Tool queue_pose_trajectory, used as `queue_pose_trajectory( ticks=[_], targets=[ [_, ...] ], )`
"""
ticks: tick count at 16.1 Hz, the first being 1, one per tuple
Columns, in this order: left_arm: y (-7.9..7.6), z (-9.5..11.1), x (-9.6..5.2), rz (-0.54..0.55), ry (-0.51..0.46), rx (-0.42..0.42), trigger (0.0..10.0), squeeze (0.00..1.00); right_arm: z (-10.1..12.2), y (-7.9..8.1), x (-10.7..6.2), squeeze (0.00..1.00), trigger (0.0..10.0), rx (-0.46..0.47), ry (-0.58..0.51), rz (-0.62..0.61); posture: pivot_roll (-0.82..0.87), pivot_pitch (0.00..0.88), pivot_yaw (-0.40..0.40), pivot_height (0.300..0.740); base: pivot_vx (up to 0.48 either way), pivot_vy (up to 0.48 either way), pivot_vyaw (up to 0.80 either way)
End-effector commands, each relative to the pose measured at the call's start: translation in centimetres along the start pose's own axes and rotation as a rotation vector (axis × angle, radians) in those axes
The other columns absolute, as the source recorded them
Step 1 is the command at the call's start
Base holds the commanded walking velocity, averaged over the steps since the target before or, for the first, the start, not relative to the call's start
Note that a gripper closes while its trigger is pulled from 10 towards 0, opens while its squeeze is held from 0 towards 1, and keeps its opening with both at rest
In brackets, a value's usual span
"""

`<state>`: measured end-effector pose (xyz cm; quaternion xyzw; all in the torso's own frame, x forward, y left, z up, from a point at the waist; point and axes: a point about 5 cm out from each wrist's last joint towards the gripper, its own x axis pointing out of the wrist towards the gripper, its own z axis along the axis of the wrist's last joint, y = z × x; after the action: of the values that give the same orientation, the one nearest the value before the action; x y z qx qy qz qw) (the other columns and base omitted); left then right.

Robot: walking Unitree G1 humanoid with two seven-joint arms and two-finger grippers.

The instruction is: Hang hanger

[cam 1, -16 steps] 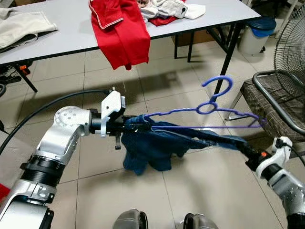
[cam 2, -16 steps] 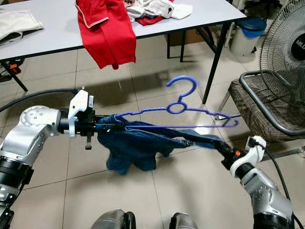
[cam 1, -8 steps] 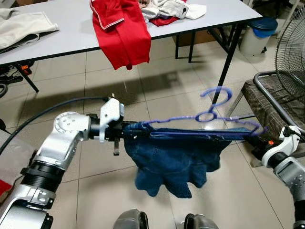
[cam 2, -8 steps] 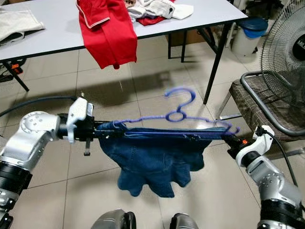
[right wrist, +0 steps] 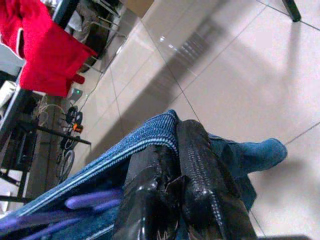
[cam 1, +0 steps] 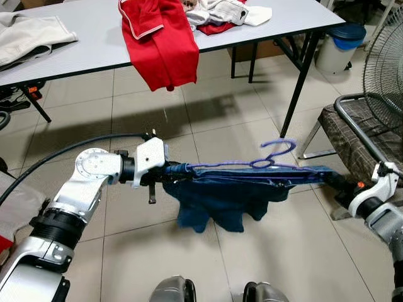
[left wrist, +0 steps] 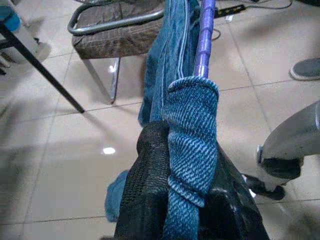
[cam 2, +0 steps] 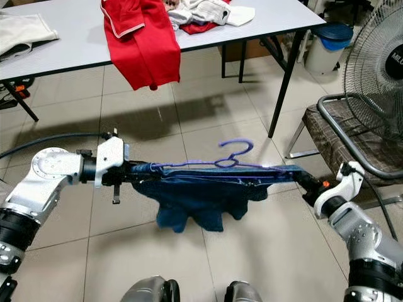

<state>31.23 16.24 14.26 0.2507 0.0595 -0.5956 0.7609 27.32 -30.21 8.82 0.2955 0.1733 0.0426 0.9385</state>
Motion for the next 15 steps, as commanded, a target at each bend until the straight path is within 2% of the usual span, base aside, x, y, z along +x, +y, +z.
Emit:
queue_pose_trajectory(
  ticks=[1, 2, 4, 6, 8, 9, 10, 13, 15],
  targets=[
    [1.2, -1.9, -3.7, 0.113, 0.160, -0.023, 0.0, 0.00, 3.1, -2.7, -2.5, 0.00, 0.0, -0.046, -0.097, -0.156, 0.00, 0.094, 0.104, 0.740, 0.000, 0.000, 0.00],
    [1.4, -2.0, -3.6, 0.138, 0.166, -0.017, 0.0, 0.00, 3.2, -2.7, -2.5, 0.00, 0.0, -0.048, -0.098, -0.156, 0.00, 0.095, 0.104, 0.740, 0.000, 0.000, 0.00],
    [2.2, -2.2, -3.3, 0.258, 0.192, 0.008, 0.0, 0.00, 3.5, -2.0, -2.3, 0.00, 0.0, -0.054, -0.104, -0.124, 0.00, 0.093, 0.104, 0.740, 0.000, 0.000, 0.00],
    [2.1, -2.4, -2.9, 0.282, 0.203, 0.011, 0.0, 0.00, 3.3, -1.4, -2.1, 0.00, 0.0, -0.061, -0.096, -0.102, 0.00, 0.093, 0.103, 0.740, 0.000, 0.000, 0.00],
    [1.5, -2.6, -1.8, 0.270, 0.242, 0.038, 0.0, 0.00, 3.0, -0.2, -1.5, 0.00, 0.0, -0.079, -0.078, -0.062, 0.00, 0.094, 0.103, 0.740, 0.000, 0.000, 0.00],
    [1.3, -2.8, -1.3, 0.257, 0.265, 0.054, 0.0, 0.00, 2.8, 0.0, -1.3, 0.00, 0.0, -0.111, -0.056, -0.069, 0.00, 0.094, 0.103, 0.740, 0.000, 0.000, 0.00],
    [1.1, -2.9, -0.9, 0.246, 0.300, 0.095, 0.0, 0.00, 2.3, 0.0, -1.1, 0.00, 0.0, -0.183, -0.013, -0.082, 0.00, 0.096, 0.103, 0.740, 0.000, 0.000, 0.00],
    [0.8, -1.7, 0.7, 0.235, 0.280, 0.176, 0.0, 0.00, 1.3, 0.3, -0.5, 0.00, 0.0, -0.321, 0.065, -0.135, 0.00, 0.099, 0.105, 0.740, 0.000, 0.000, 0.00],
    [0.3, -0.9, 1.7, 0.209, 0.246, 0.208, 0.0, 0.00, 1.2, 0.6, 0.3, 0.00, 0.0, -0.318, 0.048, -0.156, 0.00, 0.099, 0.105, 0.740, 0.000, 0.000, 0.00]
  ],
)
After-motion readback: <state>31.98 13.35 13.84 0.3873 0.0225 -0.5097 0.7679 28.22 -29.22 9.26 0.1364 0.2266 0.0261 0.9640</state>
